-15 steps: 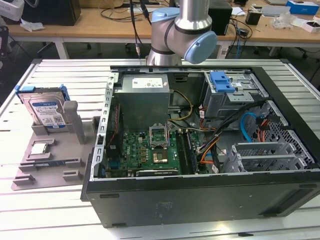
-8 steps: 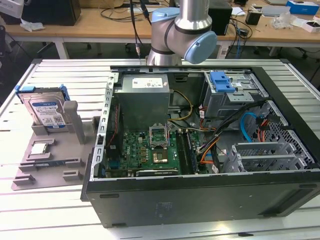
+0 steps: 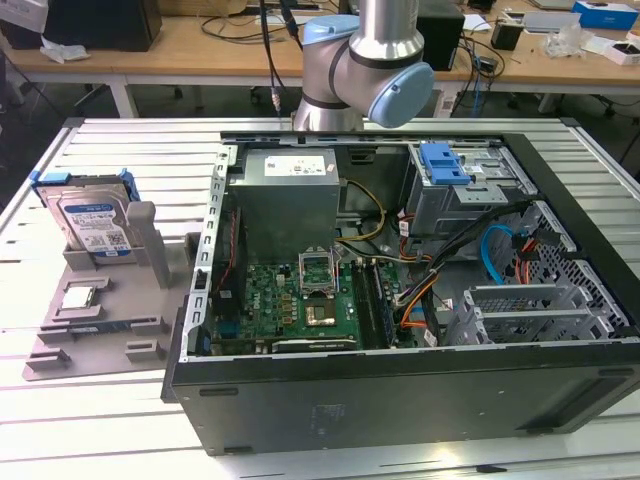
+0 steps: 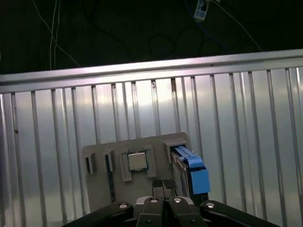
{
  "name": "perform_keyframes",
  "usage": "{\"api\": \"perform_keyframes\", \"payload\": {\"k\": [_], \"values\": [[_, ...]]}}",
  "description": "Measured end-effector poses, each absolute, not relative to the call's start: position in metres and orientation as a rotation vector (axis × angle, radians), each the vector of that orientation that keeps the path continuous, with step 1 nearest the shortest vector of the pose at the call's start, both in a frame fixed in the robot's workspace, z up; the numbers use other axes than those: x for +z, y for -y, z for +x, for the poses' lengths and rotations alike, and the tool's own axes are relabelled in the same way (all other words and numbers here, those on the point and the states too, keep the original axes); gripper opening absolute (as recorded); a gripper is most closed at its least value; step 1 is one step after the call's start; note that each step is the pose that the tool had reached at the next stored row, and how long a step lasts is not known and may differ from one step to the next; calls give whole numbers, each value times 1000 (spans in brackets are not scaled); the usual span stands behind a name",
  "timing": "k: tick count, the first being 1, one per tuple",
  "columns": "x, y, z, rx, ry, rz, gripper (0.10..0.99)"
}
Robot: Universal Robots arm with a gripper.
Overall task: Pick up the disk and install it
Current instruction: 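Pick up the disk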
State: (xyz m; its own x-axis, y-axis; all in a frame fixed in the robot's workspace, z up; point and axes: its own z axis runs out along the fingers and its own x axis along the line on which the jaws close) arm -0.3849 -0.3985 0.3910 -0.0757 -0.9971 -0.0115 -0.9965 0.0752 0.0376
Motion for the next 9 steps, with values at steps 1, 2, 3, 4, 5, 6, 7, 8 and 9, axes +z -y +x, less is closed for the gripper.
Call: {"api": "perform_keyframes", "payload": {"k": [1,2,3,4,5,6,7,8,9], "values": [[391,398,-385,-55,2268,2148,106],[391,398,-385,-55,2246,2170,106],[391,398,-385,-55,2230,2186,106],[391,398,-385,-54,2220,2197,106],[391,398,-385,-54,2200,2216,106],[391,398,-385,-54,2186,2230,106],[391,398,-385,-54,2178,2237,106],[391,398,-385,-54,2169,2246,106],[391,398,-385,-54,2160,2254,106]]}}
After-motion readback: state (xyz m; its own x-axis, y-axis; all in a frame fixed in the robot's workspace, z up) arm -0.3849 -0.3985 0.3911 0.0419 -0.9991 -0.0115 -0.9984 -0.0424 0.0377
